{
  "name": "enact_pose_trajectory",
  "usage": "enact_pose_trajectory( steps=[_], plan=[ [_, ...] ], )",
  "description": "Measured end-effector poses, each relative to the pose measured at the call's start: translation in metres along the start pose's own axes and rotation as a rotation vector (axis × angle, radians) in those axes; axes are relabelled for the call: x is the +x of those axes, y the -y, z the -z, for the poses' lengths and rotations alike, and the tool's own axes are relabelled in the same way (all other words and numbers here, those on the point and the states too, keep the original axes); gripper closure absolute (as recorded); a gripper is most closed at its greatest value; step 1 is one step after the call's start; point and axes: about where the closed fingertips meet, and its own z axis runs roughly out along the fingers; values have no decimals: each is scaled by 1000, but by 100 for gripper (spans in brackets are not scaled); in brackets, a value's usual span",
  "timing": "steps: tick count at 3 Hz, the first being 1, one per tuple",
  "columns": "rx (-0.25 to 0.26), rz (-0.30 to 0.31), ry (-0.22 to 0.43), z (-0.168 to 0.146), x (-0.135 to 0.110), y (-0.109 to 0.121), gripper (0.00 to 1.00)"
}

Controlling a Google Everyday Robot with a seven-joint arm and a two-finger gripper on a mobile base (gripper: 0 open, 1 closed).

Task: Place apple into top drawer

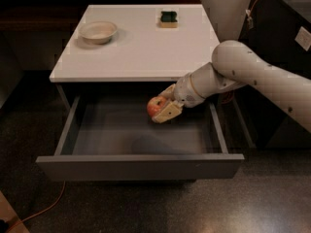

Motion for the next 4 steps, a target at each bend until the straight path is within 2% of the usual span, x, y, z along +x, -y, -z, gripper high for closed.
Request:
enact_pose_trajectory(
  steps=[1, 2, 4],
  plan=[
    [-16, 12, -15, -24, 13, 2, 100],
    [-7, 19, -28, -49, 32, 8, 100],
    [-5, 30, 3, -89, 58, 11, 100]
  ],
)
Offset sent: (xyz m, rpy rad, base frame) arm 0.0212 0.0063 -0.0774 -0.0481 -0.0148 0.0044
